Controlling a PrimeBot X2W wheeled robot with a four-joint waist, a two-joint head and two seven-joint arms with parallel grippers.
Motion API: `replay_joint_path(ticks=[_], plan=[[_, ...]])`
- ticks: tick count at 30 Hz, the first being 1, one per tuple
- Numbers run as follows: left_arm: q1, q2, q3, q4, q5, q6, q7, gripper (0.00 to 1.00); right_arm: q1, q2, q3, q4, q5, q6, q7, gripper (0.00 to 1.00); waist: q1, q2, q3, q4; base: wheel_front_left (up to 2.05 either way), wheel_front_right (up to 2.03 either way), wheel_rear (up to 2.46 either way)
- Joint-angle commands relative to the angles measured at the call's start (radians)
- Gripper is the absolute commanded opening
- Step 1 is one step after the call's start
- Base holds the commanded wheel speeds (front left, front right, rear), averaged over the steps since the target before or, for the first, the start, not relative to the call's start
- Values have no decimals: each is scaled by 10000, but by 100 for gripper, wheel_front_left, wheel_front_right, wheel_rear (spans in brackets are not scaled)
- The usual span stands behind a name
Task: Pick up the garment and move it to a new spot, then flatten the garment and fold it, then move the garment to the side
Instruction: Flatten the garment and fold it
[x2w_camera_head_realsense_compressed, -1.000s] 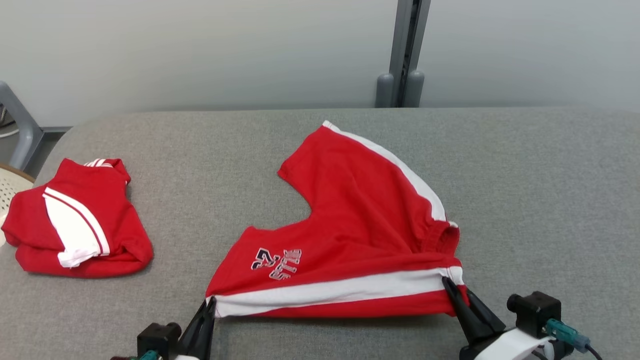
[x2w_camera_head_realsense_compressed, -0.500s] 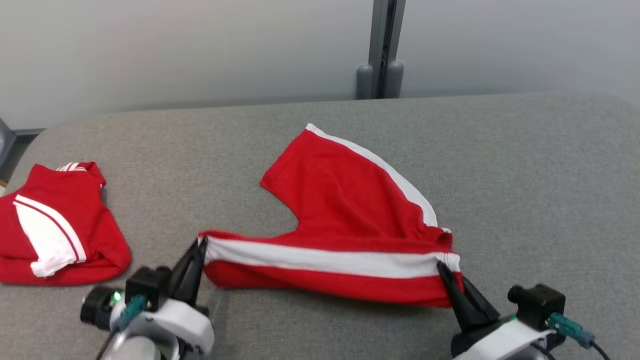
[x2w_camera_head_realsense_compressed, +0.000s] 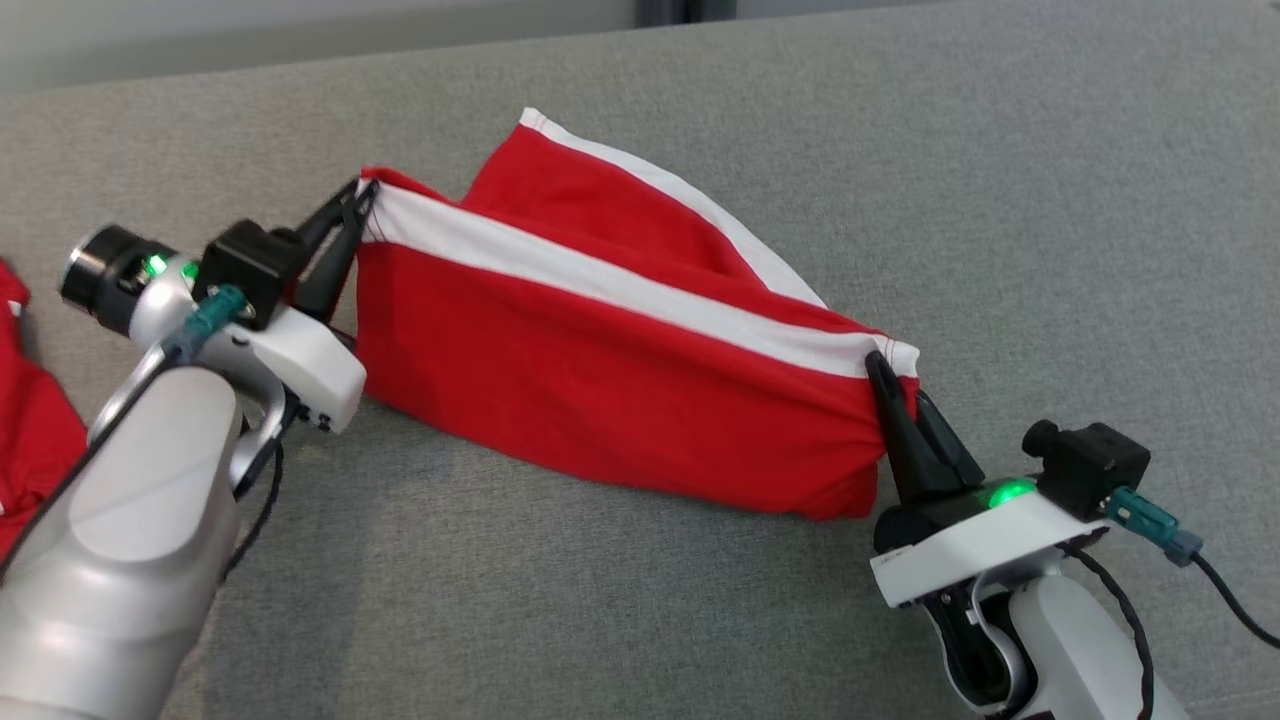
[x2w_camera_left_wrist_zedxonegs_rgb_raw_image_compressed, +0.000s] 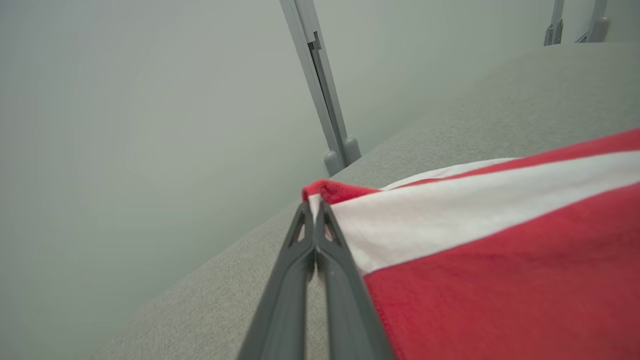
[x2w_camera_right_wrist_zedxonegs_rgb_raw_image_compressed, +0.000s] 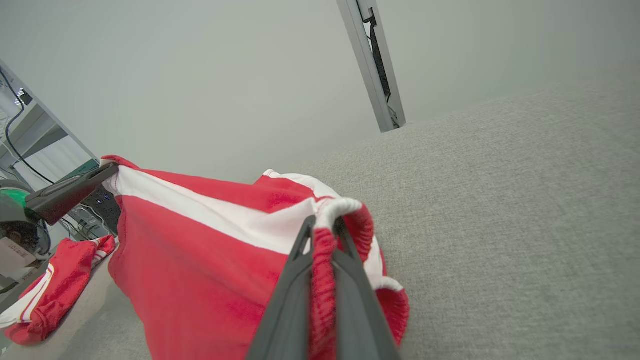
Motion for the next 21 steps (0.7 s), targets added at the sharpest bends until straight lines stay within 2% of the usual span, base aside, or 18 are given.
replay_joint_path(ticks=[1,5,6,12,21], plan=[[-593,174,-378,216,-209,3,-4,0,-271,8,-30,7,64,1,-49,0,0,0,647,-453,0,0,0],[-1837,657,-1753,813,-822,4,-4,0,-627,3,68,-171,728,1,-49,0,0,0,1093,-743,0,0,0],[-1837,657,-1753,813,-822,4,-4,0,-627,3,68,-171,728,1,-49,0,0,0,1093,-743,0,0,0],[-3471,1193,-4051,1345,-2007,3,-4,0,-939,9,317,-361,1253,1,-49,0,0,0,1550,-1044,0,0,0],[-5202,1639,-5886,1615,-3386,3,-4,0,-1083,7,692,-545,1645,1,-49,0,0,0,2107,-1357,0,0,0]])
